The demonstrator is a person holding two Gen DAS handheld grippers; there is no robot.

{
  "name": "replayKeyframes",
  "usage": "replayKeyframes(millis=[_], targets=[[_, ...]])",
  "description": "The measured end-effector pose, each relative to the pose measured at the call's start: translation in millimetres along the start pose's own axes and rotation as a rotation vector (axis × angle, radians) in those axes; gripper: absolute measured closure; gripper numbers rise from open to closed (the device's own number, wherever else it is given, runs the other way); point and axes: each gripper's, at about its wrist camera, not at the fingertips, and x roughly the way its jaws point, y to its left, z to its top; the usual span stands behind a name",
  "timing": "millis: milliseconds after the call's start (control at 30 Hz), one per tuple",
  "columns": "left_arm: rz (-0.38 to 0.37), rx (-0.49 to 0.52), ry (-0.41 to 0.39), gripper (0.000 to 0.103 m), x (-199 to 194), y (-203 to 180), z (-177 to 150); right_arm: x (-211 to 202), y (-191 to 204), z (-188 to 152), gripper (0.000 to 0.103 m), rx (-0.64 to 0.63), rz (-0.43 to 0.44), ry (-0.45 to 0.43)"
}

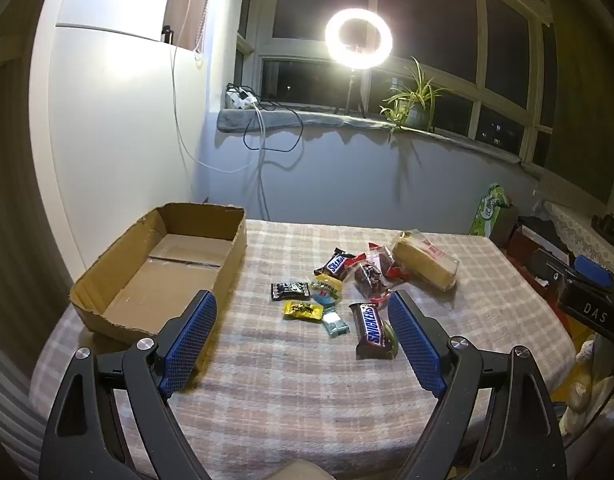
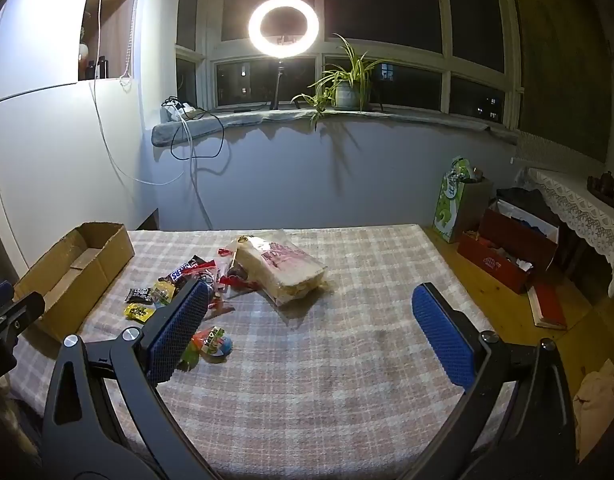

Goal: Organize snacks

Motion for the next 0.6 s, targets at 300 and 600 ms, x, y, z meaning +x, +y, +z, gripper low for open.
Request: replayKeyframes(millis=[300,600], targets=[[0.000,0.001,-0.001,0.015,1.5,-0.2,0.6,0.8,0.4,-0.7,0.000,-0.003,0.002,0.004],[0.002,0.006,-0.001,0.015,3.7,-7.0,-2.9,2.2,1.8,-2.0,0.000,-0.002,0.005,0.006]])
